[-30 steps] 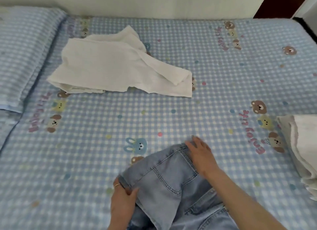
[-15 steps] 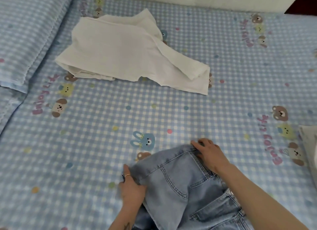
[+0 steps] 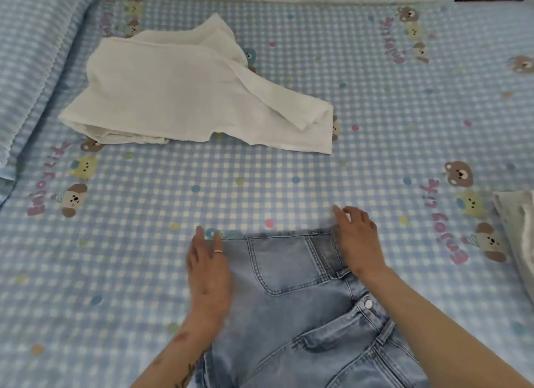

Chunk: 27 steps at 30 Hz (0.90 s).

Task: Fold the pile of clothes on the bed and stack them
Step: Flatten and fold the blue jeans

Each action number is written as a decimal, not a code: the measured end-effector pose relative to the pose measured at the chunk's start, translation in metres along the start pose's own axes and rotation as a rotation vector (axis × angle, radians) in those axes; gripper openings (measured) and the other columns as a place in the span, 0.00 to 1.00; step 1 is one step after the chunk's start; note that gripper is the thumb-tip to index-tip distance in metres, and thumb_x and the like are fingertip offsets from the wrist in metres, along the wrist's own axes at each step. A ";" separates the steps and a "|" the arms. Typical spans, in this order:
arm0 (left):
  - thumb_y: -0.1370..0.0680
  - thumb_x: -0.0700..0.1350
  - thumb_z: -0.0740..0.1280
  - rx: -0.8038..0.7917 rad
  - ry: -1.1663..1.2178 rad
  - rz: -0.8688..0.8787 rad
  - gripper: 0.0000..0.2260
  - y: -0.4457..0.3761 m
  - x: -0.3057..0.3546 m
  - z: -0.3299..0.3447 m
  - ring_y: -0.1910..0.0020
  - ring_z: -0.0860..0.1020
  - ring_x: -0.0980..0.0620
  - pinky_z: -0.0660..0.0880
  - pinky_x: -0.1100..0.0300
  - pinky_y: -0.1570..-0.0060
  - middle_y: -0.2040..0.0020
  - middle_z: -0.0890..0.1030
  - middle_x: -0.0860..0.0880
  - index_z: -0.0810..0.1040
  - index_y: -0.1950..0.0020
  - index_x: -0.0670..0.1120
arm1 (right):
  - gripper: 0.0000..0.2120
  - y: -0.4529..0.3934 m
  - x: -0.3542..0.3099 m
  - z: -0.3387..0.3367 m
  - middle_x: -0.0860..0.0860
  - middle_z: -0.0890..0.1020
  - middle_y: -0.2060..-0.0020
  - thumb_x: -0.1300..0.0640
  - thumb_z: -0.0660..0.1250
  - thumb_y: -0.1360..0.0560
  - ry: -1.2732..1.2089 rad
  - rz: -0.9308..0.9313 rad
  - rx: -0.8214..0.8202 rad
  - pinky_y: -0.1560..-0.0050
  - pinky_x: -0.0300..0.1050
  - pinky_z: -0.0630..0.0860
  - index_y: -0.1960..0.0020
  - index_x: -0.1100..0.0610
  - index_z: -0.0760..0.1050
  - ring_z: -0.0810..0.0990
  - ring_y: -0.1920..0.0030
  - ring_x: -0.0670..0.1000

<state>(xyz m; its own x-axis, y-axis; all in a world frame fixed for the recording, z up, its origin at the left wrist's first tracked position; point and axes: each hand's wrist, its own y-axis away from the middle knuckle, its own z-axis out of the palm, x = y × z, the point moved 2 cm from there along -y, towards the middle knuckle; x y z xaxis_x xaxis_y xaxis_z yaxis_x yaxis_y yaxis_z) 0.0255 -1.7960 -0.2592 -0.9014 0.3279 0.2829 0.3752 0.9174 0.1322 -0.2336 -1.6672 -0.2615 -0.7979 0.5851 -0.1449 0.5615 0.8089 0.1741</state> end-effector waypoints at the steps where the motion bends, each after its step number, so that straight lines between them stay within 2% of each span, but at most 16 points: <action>1: 0.21 0.38 0.59 -0.028 -0.025 0.219 0.26 0.015 0.014 0.009 0.23 0.46 0.45 0.47 0.51 0.26 0.22 0.50 0.43 0.57 0.24 0.46 | 0.22 0.018 -0.002 0.002 0.57 0.66 0.29 0.57 0.56 0.19 -0.066 0.016 0.049 0.33 0.53 0.64 0.26 0.57 0.62 0.64 0.29 0.58; 3: 0.23 0.47 0.63 -0.167 -0.090 0.587 0.26 0.044 0.036 0.028 0.24 0.55 0.44 0.50 0.50 0.26 0.24 0.59 0.42 0.63 0.26 0.45 | 0.24 0.067 -0.011 0.015 0.54 0.60 0.25 0.49 0.48 0.18 -0.116 -0.049 0.050 0.28 0.55 0.57 0.24 0.56 0.57 0.58 0.25 0.55; 4: 0.25 0.51 0.66 -0.219 -0.145 0.677 0.27 0.054 0.038 0.038 0.27 0.62 0.43 0.52 0.50 0.28 0.26 0.64 0.42 0.67 0.28 0.46 | 0.25 0.093 -0.015 0.024 0.53 0.59 0.24 0.47 0.46 0.18 -0.097 -0.116 -0.008 0.28 0.56 0.56 0.23 0.54 0.56 0.55 0.24 0.53; 6: 0.30 0.57 0.70 -0.339 -0.259 0.679 0.30 0.059 0.041 0.050 0.31 0.70 0.44 0.56 0.49 0.31 0.29 0.67 0.44 0.71 0.30 0.49 | 0.26 0.133 -0.002 0.042 0.53 0.61 0.25 0.44 0.43 0.18 0.003 -0.196 -0.122 0.30 0.59 0.57 0.24 0.53 0.58 0.51 0.23 0.52; 7: 0.27 0.60 0.66 -0.327 -0.332 0.662 0.29 0.056 0.041 0.054 0.30 0.69 0.44 0.58 0.47 0.30 0.28 0.64 0.43 0.69 0.29 0.51 | 0.27 0.145 0.014 0.048 0.53 0.62 0.25 0.43 0.41 0.19 0.053 -0.170 -0.161 0.31 0.59 0.57 0.25 0.53 0.59 0.50 0.23 0.53; 9: 0.22 0.63 0.44 -0.346 -0.386 0.537 0.30 0.042 0.044 0.057 0.24 0.54 0.42 0.50 0.45 0.27 0.24 0.49 0.41 0.53 0.23 0.52 | 0.30 0.157 0.046 0.049 0.53 0.62 0.26 0.41 0.38 0.19 0.122 -0.052 -0.155 0.31 0.60 0.57 0.26 0.53 0.61 0.49 0.24 0.53; 10: 0.23 0.62 0.38 -0.348 -0.355 0.485 0.31 0.036 0.055 0.056 0.23 0.48 0.41 0.46 0.45 0.26 0.23 0.45 0.40 0.49 0.23 0.49 | 0.30 0.162 0.061 0.047 0.55 0.62 0.26 0.40 0.37 0.19 0.128 0.015 -0.163 0.30 0.60 0.56 0.26 0.54 0.61 0.50 0.24 0.54; 11: 0.21 0.60 0.38 -0.305 -0.323 0.480 0.30 0.032 0.070 0.055 0.24 0.48 0.39 0.45 0.45 0.27 0.23 0.46 0.39 0.51 0.23 0.46 | 0.31 0.167 0.069 0.043 0.55 0.62 0.26 0.41 0.37 0.19 0.114 0.076 -0.187 0.30 0.59 0.55 0.26 0.56 0.61 0.53 0.24 0.55; 13: 0.18 0.48 0.49 -0.210 -0.265 0.659 0.24 0.026 0.109 0.059 0.24 0.46 0.39 0.40 0.47 0.27 0.24 0.42 0.40 0.47 0.23 0.44 | 0.32 0.178 0.076 0.039 0.56 0.66 0.28 0.42 0.37 0.19 0.064 0.162 -0.214 0.29 0.55 0.53 0.28 0.59 0.64 0.62 0.27 0.56; 15: 0.23 0.33 0.56 -0.271 -0.237 0.935 0.37 0.021 0.150 0.069 0.24 0.37 0.43 0.32 0.51 0.29 0.25 0.33 0.46 0.35 0.24 0.49 | 0.34 0.192 0.077 0.033 0.57 0.78 0.37 0.43 0.37 0.18 -0.022 0.224 -0.202 0.34 0.52 0.64 0.35 0.60 0.75 0.78 0.38 0.57; 17: 0.25 0.29 0.57 -0.300 -0.296 1.189 0.39 0.013 0.187 0.079 0.24 0.37 0.45 0.32 0.52 0.28 0.23 0.39 0.47 0.41 0.22 0.51 | 0.35 0.210 0.085 0.028 0.55 0.83 0.51 0.43 0.39 0.18 -0.066 0.261 -0.078 0.53 0.51 0.78 0.45 0.59 0.82 0.84 0.54 0.57; 19: 0.23 0.32 0.58 -0.390 -0.420 1.280 0.30 0.002 0.210 0.088 0.23 0.46 0.47 0.38 0.51 0.26 0.22 0.52 0.48 0.55 0.24 0.49 | 0.35 0.220 0.093 0.026 0.53 0.83 0.60 0.43 0.40 0.18 -0.076 0.257 0.062 0.64 0.47 0.78 0.53 0.58 0.84 0.83 0.63 0.56; 21: 0.24 0.33 0.61 -0.437 -0.442 1.267 0.25 -0.008 0.221 0.090 0.26 0.59 0.47 0.47 0.52 0.26 0.26 0.64 0.48 0.64 0.29 0.49 | 0.34 0.229 0.102 0.021 0.51 0.82 0.64 0.42 0.41 0.19 -0.093 0.211 0.065 0.63 0.43 0.74 0.58 0.56 0.83 0.81 0.67 0.52; 23: 0.23 0.36 0.62 -0.480 -0.444 1.232 0.21 -0.018 0.226 0.089 0.33 0.66 0.47 0.55 0.54 0.28 0.33 0.69 0.49 0.67 0.32 0.49 | 0.27 0.237 0.117 0.016 0.47 0.79 0.65 0.41 0.47 0.21 -0.146 0.163 0.041 0.59 0.41 0.66 0.61 0.53 0.79 0.80 0.67 0.50; 25: 0.22 0.42 0.63 -0.510 -0.482 1.242 0.17 -0.024 0.230 0.087 0.36 0.68 0.49 0.60 0.56 0.33 0.36 0.71 0.50 0.68 0.33 0.51 | 0.16 0.246 0.142 0.014 0.47 0.78 0.65 0.44 0.59 0.25 -0.226 0.207 0.042 0.57 0.43 0.67 0.62 0.53 0.77 0.79 0.65 0.51; 27: 0.21 0.47 0.63 -0.546 -0.502 1.213 0.16 -0.026 0.237 0.088 0.38 0.68 0.49 0.64 0.56 0.36 0.37 0.71 0.51 0.69 0.34 0.52 | 0.08 0.257 0.166 0.016 0.52 0.77 0.59 0.53 0.71 0.28 -0.386 0.364 0.014 0.54 0.46 0.69 0.61 0.57 0.78 0.77 0.58 0.57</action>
<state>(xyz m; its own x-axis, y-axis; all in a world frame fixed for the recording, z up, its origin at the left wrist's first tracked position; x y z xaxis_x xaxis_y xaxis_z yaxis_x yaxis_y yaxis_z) -0.2170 -1.7218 -0.2794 0.0973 0.9857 0.1374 0.8895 -0.1481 0.4322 -0.2181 -1.3618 -0.2567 -0.4141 0.8045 -0.4259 0.7920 0.5490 0.2671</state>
